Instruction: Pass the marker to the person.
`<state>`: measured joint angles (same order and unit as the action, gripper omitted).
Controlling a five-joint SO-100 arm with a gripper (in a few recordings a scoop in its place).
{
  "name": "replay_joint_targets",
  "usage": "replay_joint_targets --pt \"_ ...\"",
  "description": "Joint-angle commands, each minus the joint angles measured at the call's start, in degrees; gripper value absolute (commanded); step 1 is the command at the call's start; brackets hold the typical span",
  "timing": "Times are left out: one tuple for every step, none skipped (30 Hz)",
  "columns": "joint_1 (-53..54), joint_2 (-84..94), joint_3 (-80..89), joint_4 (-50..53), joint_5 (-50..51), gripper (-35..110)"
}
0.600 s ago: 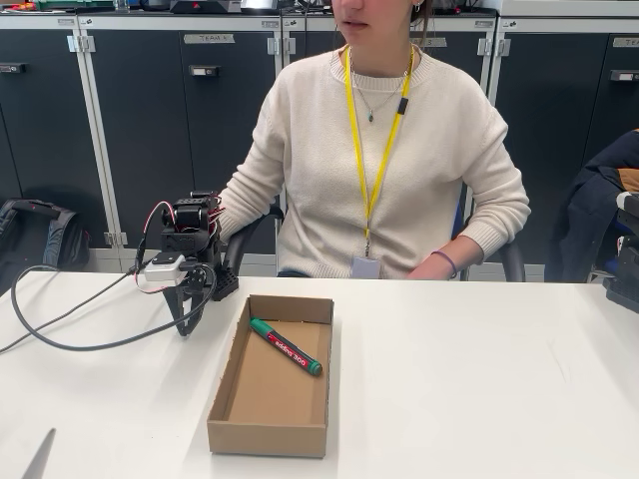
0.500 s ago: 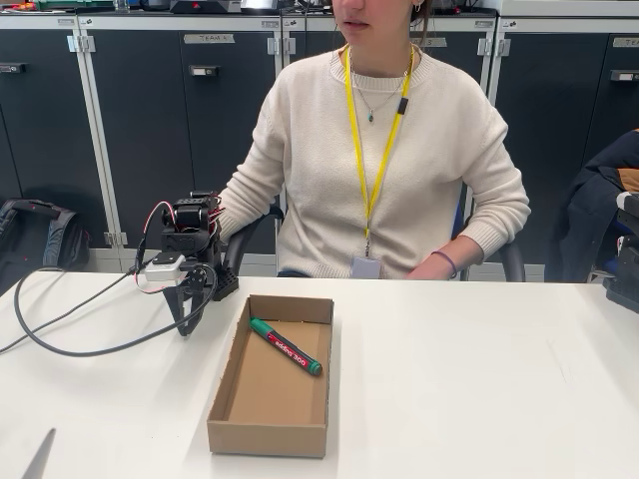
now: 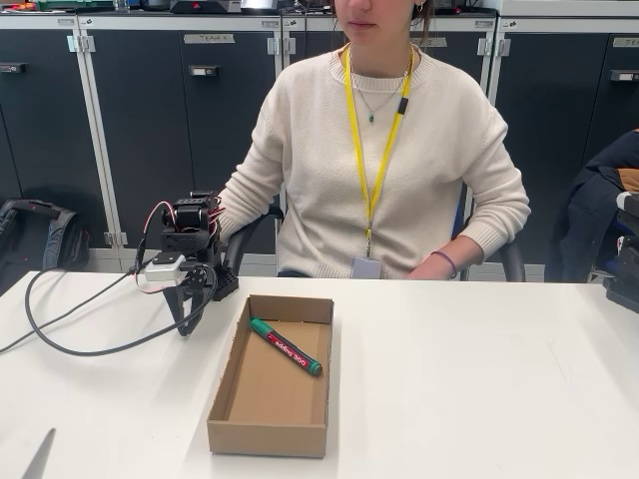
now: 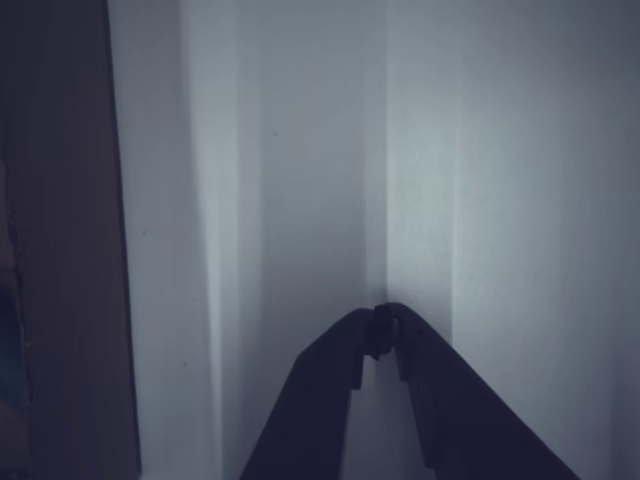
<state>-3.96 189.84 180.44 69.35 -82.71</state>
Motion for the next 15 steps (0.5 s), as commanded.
replay_joint_targets --pt "-0.09 0.97 1.32 0.09 -0.09 -5" --pt "-0.09 0.97 1.32 0.09 -0.09 -5" --pt "-0.18 0.97 1.32 0.09 -0.09 -5" --pt "-0.35 0.97 1.32 0.09 -0.09 -5" --pt "-0.35 0.97 1.32 0.09 0.0 -5" --pt "-0.18 0.97 1.32 0.09 0.0 -5" --pt "-0.09 0.97 1.32 0.09 -0.09 -5" --pt "-0.09 0.97 1.32 0.09 -0.09 -5" --pt "-0.09 0.97 1.32 0.09 -0.09 -5" --pt "-0.09 0.97 1.32 0.09 -0.09 -5" --pt "-0.09 0.97 1.32 0.0 -0.09 -5" --pt "-0.18 0.79 1.32 -0.62 0.18 -5" --pt "-0.09 -0.53 1.23 -1.85 0.18 -5" --pt "0.0 -2.55 0.97 -4.22 0.97 -5" --pt "-0.09 -5.19 0.26 -6.68 1.58 -5"
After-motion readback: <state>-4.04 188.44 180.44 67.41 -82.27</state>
